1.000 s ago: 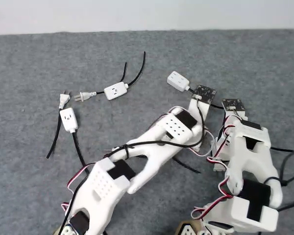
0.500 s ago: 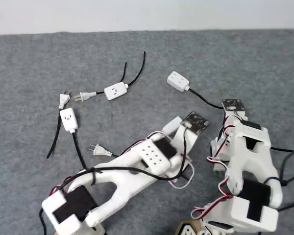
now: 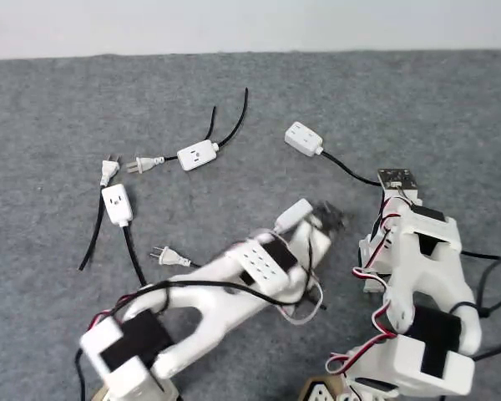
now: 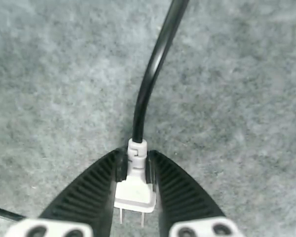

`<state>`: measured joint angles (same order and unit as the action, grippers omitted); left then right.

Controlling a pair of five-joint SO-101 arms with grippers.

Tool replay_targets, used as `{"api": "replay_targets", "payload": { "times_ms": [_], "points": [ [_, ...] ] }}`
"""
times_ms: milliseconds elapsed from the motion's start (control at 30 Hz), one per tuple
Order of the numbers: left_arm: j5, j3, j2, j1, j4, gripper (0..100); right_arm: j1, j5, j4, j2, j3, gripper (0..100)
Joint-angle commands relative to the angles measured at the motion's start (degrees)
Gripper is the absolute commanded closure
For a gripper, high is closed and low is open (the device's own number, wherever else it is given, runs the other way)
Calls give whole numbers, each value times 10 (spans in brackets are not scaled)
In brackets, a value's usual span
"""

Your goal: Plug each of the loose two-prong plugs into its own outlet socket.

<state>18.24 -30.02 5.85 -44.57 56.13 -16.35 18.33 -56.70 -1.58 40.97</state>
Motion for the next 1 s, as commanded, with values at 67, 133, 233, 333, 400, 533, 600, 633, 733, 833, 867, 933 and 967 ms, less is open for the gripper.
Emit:
{"api": "replay_targets", "payload": {
  "times_ms": [67,133,233,333,400,533,600,633,733,833,867,933,967],
  "points": [
    [127,22,-51,112,-93,979,-13,1,11,0,-32,991],
    [140,39,-36,147,-110,924,-12,1,11,0,-32,991],
    [143,80,-4,168,-110,796,-12,1,11,0,-32,991],
    [147,103,20,171,-113,720,-12,1,12,0,-32,991],
    [146,124,35,169,-113,715,-12,1,12,0,-32,991],
    [145,167,69,169,-113,710,-12,1,12,0,-32,991],
    [143,190,98,169,-112,710,-12,1,12,0,-32,991],
    [143,203,113,169,-110,710,-12,1,12,0,-32,991],
    [143,241,156,164,-82,711,-12,1,12,0,-32,991],
    [121,283,182,142,-31,713,-12,1,12,0,-32,991],
    [109,291,186,133,-20,713,-12,2,12,0,-32,991],
    [99,295,191,115,-15,715,-12,2,12,0,-32,991],
    [98,295,193,108,-15,722,-12,2,12,0,-32,991]
  ]
}}
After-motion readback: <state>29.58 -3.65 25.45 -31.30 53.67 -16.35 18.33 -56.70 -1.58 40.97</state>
